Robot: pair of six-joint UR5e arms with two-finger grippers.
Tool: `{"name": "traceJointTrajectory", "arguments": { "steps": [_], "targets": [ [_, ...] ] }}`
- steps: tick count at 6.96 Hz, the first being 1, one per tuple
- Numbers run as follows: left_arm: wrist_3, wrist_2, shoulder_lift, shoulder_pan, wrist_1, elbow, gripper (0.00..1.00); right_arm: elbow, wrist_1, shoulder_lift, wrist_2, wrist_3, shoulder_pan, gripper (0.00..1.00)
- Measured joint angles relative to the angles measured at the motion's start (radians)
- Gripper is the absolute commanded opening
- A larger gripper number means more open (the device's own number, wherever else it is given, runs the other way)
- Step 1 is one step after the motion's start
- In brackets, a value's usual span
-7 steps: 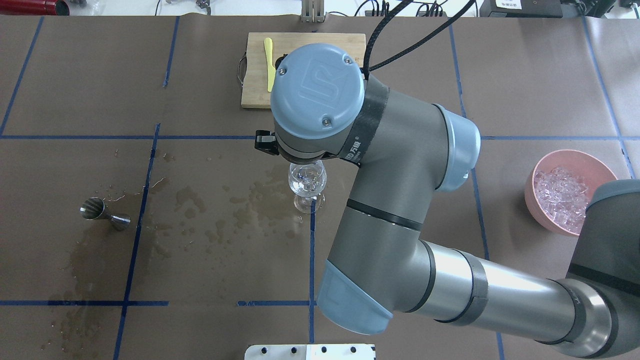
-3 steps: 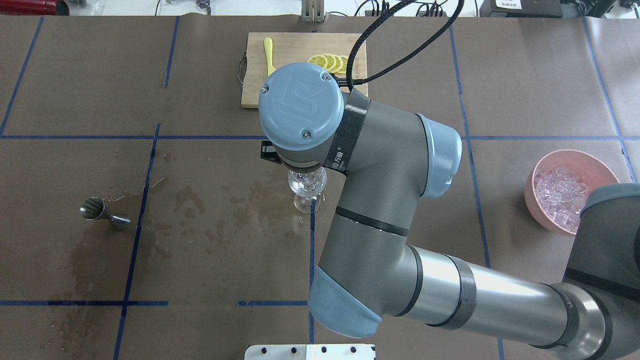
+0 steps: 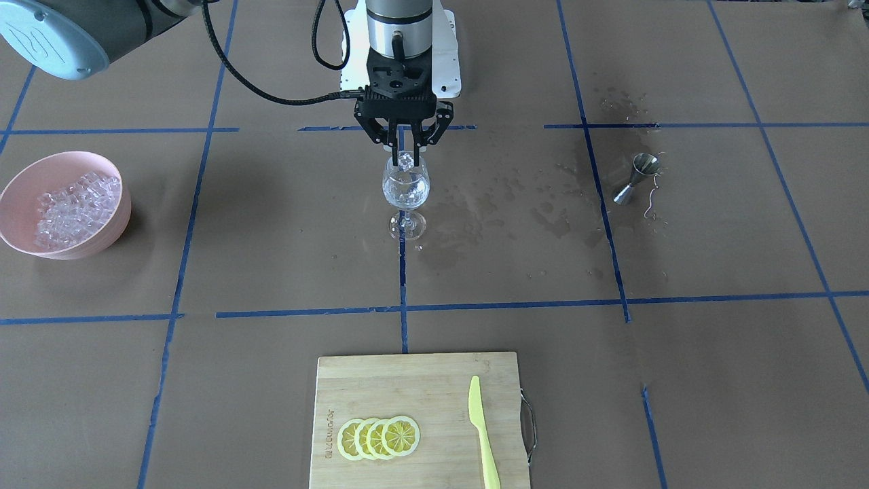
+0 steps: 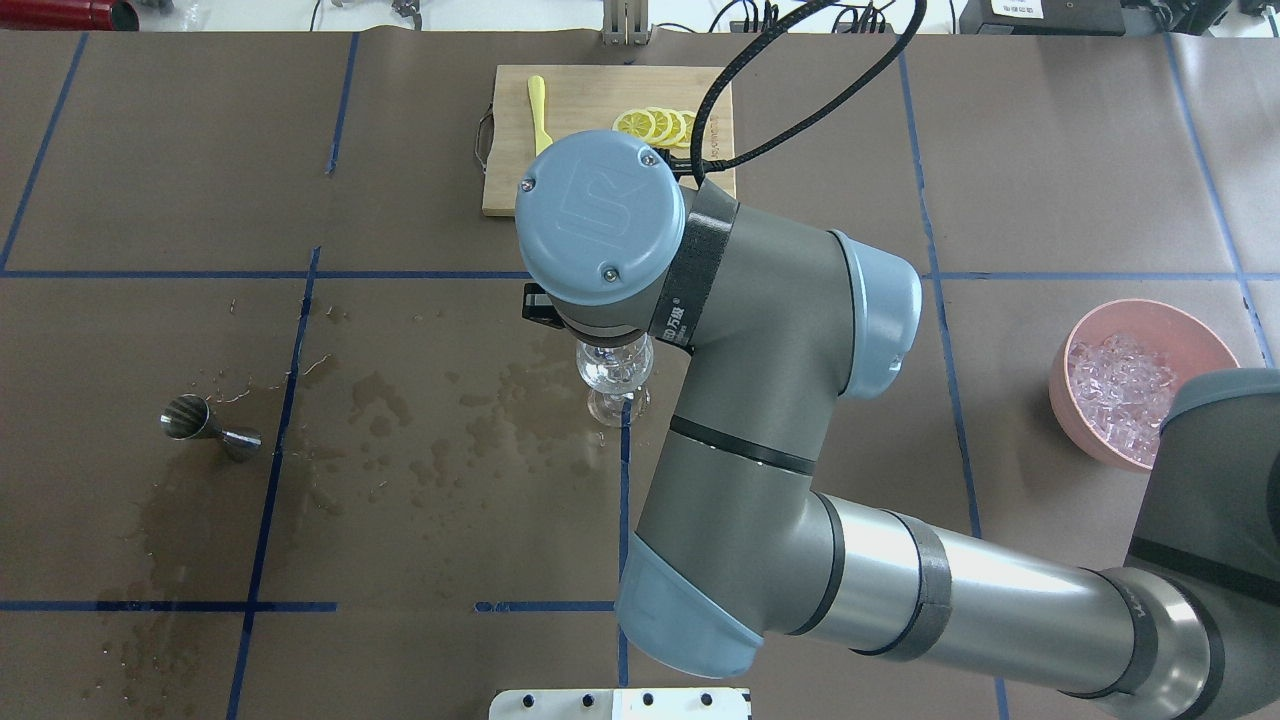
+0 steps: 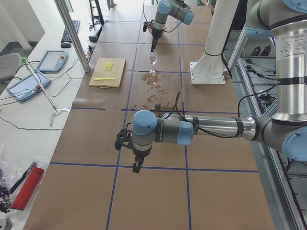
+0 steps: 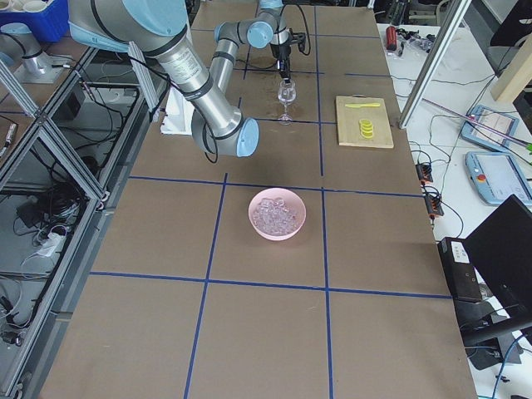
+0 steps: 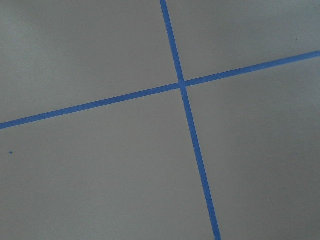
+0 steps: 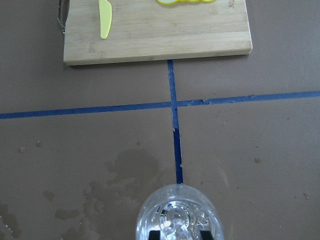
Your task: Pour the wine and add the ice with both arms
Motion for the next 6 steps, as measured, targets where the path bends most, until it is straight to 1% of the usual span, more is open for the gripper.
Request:
{"name": "traceJointTrajectory", "arguments": {
  "steps": [3,4,5,6],
  "targets": [
    [0.0,-0.001,0.0,0.0,0.0,-0.001,1.0,0.003,0.0,0.005,-0.007,-0.006,-0.001,1.0],
    [0.0,-0.001,0.0,0.0,0.0,-0.002,1.0,0.016,0.0,0.0,-0.004,-0.015,0.004,1.0],
    [0.0,-0.003,-0.002,0.0,0.0,-0.002,1.0,0.046,0.0,-0.022,0.014,-0.046,0.026,1.0],
    [0.003,-0.006,-0.002,0.0,0.0,-0.002,1.0,0.095,0.0,-0.069,0.064,-0.105,0.078,1.0]
  ]
}}
